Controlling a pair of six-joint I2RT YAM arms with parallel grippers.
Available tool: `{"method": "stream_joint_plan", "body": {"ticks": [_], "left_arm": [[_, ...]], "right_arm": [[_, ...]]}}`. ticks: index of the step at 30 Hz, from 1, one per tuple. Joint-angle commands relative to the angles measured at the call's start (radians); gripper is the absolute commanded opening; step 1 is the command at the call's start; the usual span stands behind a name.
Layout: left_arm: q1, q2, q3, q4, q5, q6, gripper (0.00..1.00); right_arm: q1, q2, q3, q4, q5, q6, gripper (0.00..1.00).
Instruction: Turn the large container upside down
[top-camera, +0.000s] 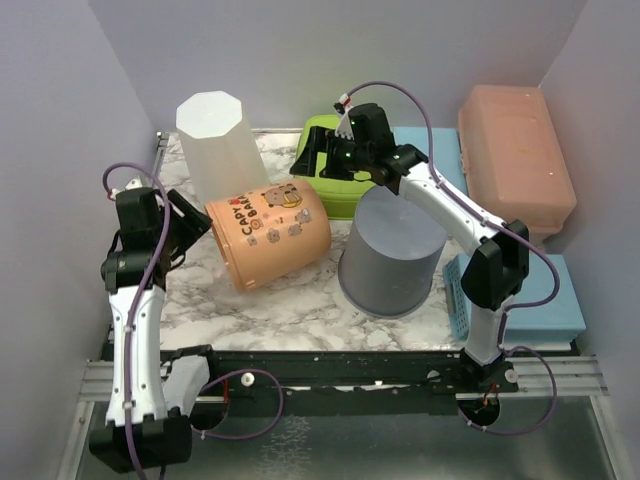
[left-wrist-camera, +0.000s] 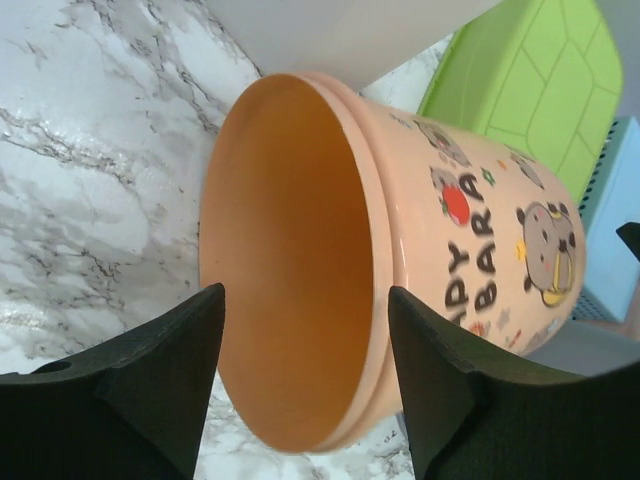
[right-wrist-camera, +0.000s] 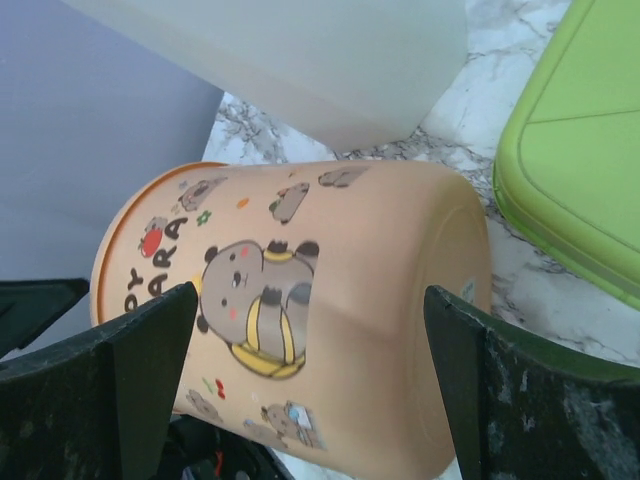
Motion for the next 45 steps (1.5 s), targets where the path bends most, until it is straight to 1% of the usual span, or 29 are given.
{"method": "stream_joint_plan", "body": {"ticks": [1, 3, 6, 10, 15, 17, 20, 23, 27, 31, 34, 39, 45], "left_arm": [[-0.005, 0.084, 0.037, 0.105, 0.071, 0.056, 0.65], [-0.005, 0.103, 0.050, 0.111, 0.084, 0.073, 0.62], [-0.007, 0.127, 0.038, 0.114, 0.146, 0.080, 0.56], [-0.021, 0.110, 0.004, 0.117, 0.161, 0.084, 0.51], [-0.027, 0.091, -0.031, 0.111, 0.231, 0.066, 0.49], [-0.030, 0.075, -0.047, 0.092, 0.227, 0.055, 0.49], [-0.030, 0.063, -0.041, 0.020, 0.187, 0.072, 0.49], [-0.034, 0.059, -0.057, 0.002, 0.198, 0.070, 0.48], [-0.034, 0.053, -0.068, 0.008, 0.166, 0.054, 0.41], [-0.034, 0.047, -0.101, 0.013, 0.154, 0.037, 0.29], [-0.034, 0.016, -0.151, 0.030, 0.151, 0.013, 0.24], [-0.035, -0.059, -0.198, 0.074, 0.157, -0.047, 0.22], [-0.034, -0.093, -0.220, 0.093, 0.182, -0.081, 0.22]], "right_arm": [[-0.004, 0.088, 0.070, -0.036, -0.141, 0.008, 0.99], [-0.004, 0.104, 0.077, -0.046, -0.160, 0.007, 0.98], [-0.004, 0.120, 0.078, -0.051, -0.206, 0.006, 0.98], [-0.004, 0.098, 0.046, -0.041, -0.199, 0.014, 0.98], [-0.004, 0.084, 0.031, -0.037, -0.232, 0.017, 0.98], [-0.004, 0.080, 0.023, -0.036, -0.222, 0.019, 0.98], [-0.004, 0.075, 0.012, -0.038, -0.220, 0.016, 0.98], [-0.003, 0.076, 0.009, -0.038, -0.233, 0.016, 0.98], [-0.003, 0.060, 0.017, -0.040, -0.243, 0.016, 0.97], [0.008, 0.045, 0.041, -0.042, -0.322, 0.008, 0.94], [0.033, 0.029, 0.055, -0.044, -0.354, 0.007, 0.92], [0.059, -0.014, 0.043, 0.017, -0.379, 0.058, 0.91], [0.094, -0.027, 0.112, 0.015, -0.387, 0.069, 0.91]]}}
